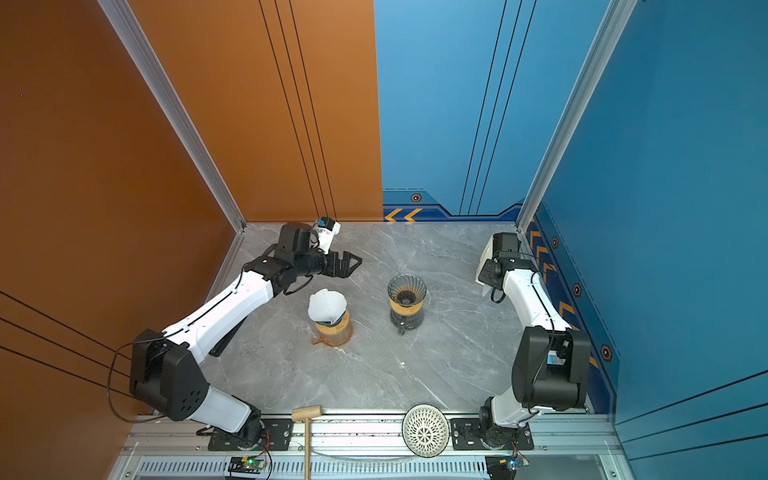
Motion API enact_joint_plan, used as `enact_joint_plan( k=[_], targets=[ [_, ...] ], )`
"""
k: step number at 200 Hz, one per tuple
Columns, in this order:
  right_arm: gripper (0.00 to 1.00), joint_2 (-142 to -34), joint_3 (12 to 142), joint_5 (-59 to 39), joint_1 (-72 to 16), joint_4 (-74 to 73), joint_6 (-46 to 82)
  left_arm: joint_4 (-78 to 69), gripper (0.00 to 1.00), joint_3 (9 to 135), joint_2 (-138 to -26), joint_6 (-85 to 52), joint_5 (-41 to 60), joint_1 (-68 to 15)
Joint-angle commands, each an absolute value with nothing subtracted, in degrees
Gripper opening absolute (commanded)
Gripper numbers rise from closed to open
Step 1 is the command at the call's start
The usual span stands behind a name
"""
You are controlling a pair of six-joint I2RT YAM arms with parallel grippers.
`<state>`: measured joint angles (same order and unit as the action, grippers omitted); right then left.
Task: Place the coffee filter in the dripper
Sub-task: 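Pull one white paper filter out of the box with the right gripper, then carry the filter over the glass dripper while the left gripper reaches toward it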
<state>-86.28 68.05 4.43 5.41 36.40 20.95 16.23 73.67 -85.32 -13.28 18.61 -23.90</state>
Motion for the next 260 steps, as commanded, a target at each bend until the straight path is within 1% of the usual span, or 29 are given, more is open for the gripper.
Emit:
enact_joint_plan(
  k=[1,36,73,121,140,185,219,260],
  targets=[
    [0.00,-82.7,70.4,-1.2,5.4,47.0,18.6,17.8,0.98,74.2,-82.0,-12.8,17.4,-24.9],
    [0.00,-78.8,76.1,-11.1,3.9,57.7,17.7,18.7,0.98,73.7,-79.2,-12.1,19.9,-25.1],
    [0.00,-77.9,83.4,-15.9,-1.0,66.0,17.8,20.5,0.98,74.8,-77.7,-11.5,19.9,-25.4],
    [0.00,-81.3,92.8,-19.9,-9.6,69.8,20.0,22.5,0.98,74.8,-75.4,-11.0,21.1,-26.4],
    [0.00,-83.6,95.1,-20.0,-12.5,70.1,22.2,23.7,0.98,74.9,-74.9,-10.6,22.2,-27.2],
    [0.00,-89.5,99.4,-19.8,-18.1,70.5,25.8,24.8,0.98,74.8,-74.8,-10.2,21.4,-29.1],
    [0.00,-93.0,102.4,-14.0,-21.0,70.4,27.6,24.8,0.98,75.2,-75.9,-10.5,20.9,-30.1],
    [0.00,-95.7,102.6,-8.3,-24.6,70.1,27.8,24.6,0.98,77.0,-78.6,-10.5,20.9,-31.2]
  ],
)
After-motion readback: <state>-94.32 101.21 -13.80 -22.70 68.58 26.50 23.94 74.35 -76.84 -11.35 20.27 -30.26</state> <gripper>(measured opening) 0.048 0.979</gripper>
